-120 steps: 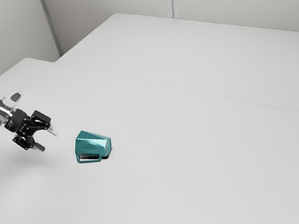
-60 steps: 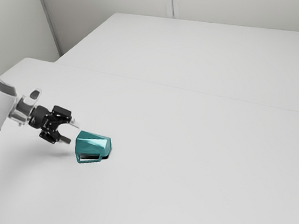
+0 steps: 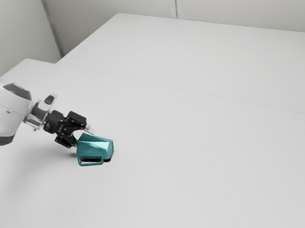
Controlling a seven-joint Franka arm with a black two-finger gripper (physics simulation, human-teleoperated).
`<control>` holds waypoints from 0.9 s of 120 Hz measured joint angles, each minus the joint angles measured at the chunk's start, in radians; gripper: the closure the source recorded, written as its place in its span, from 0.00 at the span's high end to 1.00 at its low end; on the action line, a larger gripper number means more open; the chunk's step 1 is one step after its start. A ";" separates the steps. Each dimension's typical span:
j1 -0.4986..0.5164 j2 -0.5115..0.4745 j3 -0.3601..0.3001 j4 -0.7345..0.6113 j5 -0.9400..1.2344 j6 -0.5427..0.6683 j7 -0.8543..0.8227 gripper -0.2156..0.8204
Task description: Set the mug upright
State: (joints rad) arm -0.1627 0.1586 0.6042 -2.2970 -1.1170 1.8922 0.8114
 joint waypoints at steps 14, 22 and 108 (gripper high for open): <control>0.000 0.005 -0.005 0.001 -0.010 0.001 0.010 0.58; 0.000 0.008 -0.006 0.003 -0.013 0.002 0.015 0.48; -0.015 0.003 -0.013 0.069 -0.019 -0.004 0.039 0.06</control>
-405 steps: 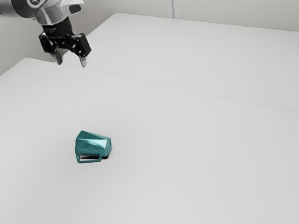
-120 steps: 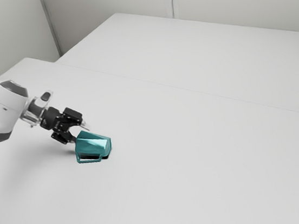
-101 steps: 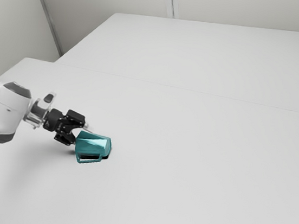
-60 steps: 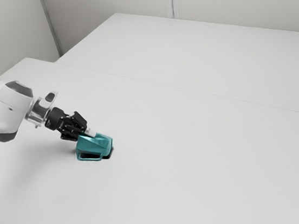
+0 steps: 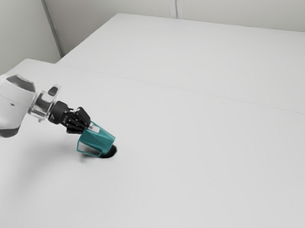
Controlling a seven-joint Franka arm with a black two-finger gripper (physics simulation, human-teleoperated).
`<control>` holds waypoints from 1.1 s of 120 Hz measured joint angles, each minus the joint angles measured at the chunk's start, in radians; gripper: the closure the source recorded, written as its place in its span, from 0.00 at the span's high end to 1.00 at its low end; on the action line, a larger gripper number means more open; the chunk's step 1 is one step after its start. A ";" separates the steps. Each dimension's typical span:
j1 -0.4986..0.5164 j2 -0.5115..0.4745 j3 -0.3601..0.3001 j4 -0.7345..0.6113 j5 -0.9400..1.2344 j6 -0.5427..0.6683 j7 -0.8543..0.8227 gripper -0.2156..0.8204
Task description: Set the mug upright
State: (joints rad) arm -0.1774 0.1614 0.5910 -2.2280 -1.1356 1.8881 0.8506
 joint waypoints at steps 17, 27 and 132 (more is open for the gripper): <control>-0.006 -0.027 -0.006 0.007 -0.001 0.000 -0.002 0.06; -0.025 -0.054 -0.009 0.011 0.008 0.004 -0.014 0.06; -0.061 -0.066 -0.243 0.177 1.042 0.304 -0.552 0.05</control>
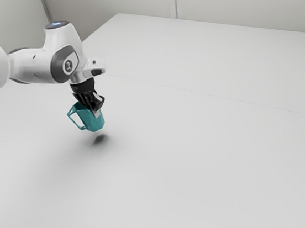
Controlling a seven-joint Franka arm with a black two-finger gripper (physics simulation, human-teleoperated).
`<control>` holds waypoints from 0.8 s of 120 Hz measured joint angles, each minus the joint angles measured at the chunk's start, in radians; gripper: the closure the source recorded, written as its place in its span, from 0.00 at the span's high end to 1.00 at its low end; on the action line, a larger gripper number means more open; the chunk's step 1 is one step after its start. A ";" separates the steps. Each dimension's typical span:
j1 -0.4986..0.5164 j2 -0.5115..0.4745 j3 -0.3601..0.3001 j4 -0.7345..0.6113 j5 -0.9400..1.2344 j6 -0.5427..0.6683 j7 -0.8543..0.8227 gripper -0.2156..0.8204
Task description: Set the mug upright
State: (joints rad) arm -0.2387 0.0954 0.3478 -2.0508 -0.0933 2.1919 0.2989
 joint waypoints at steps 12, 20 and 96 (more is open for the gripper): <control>0.000 0.016 -0.004 0.000 0.053 0.011 -0.062 0.05; 0.000 0.024 -0.004 0.000 0.072 0.016 -0.098 0.05; -0.005 0.118 -0.006 0.016 0.096 0.068 -0.296 0.11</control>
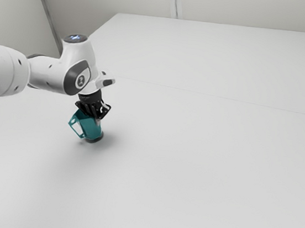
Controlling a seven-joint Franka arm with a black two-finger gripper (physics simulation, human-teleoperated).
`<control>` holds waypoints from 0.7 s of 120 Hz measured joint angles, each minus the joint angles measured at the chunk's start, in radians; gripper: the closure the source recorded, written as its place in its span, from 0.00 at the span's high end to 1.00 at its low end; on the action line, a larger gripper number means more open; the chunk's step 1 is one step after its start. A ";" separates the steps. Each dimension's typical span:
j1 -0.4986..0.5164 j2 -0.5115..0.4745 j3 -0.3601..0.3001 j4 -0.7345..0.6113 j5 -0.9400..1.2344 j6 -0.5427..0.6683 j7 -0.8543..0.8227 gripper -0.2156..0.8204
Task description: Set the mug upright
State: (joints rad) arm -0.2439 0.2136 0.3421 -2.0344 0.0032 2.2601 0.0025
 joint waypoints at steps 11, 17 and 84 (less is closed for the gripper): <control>0.000 0.008 0.000 0.000 -0.001 0.003 -0.014 0.31; 0.000 0.009 0.000 0.001 -0.001 0.004 -0.020 0.40; 0.146 -0.233 -0.164 0.166 -0.001 -0.195 -0.054 0.74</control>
State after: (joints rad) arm -0.0983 -0.0190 0.1779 -1.8683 0.0019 2.0652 -0.0519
